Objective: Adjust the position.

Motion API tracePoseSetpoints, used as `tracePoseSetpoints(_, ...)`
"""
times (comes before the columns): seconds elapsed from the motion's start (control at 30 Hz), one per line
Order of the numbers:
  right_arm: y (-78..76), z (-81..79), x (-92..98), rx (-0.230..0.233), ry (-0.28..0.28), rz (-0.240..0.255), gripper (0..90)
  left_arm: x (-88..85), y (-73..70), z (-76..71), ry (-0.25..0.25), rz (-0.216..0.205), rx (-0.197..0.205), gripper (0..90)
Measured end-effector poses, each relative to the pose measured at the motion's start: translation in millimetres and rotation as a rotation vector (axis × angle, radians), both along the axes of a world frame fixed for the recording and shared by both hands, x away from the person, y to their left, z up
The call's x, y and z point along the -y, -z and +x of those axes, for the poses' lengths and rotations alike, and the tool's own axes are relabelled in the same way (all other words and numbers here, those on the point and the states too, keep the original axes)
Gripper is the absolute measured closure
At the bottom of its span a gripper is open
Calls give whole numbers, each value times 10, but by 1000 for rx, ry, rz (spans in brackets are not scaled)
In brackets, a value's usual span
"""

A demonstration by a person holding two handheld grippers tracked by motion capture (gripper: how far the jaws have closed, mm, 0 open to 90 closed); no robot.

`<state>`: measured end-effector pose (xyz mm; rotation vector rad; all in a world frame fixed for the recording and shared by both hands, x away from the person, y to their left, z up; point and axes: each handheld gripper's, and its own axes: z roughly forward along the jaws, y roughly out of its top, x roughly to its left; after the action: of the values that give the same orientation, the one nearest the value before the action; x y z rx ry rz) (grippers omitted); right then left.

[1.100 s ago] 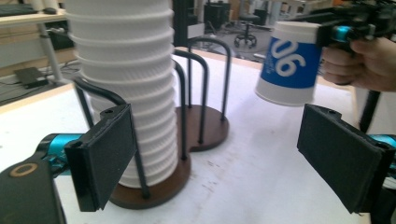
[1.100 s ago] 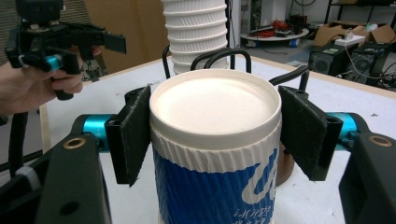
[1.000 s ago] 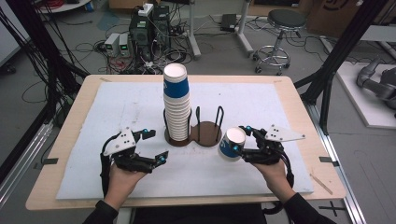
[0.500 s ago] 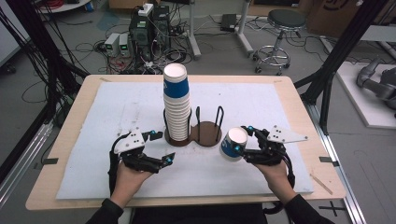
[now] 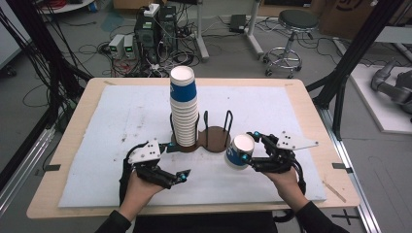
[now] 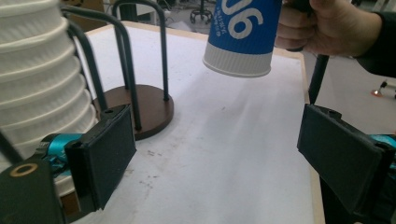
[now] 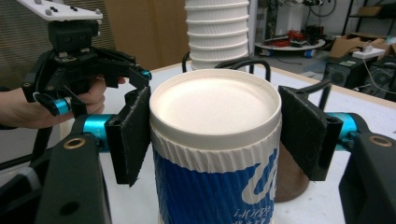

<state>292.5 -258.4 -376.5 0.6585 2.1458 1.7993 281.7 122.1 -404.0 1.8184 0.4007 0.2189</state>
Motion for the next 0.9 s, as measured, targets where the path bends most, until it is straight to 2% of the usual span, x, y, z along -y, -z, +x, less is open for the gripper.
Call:
tracePoseSetpoints(0.2,-2,-20,-61,6,-27,-4,304,119,16,-1,31,17,1,114)
tracePoseSetpoints(0.5,9,-13,-140,-9,-63,19,304,296,56,21,86,3,-33,114)
tracePoseSetpoints(0.7,14,-34,-222,-9,-96,20,304,446,80,-2,116,11,-13,114)
tracePoseSetpoints(0.9,24,-43,-286,-12,-120,11,304,538,100,-8,130,-39,-15,114)
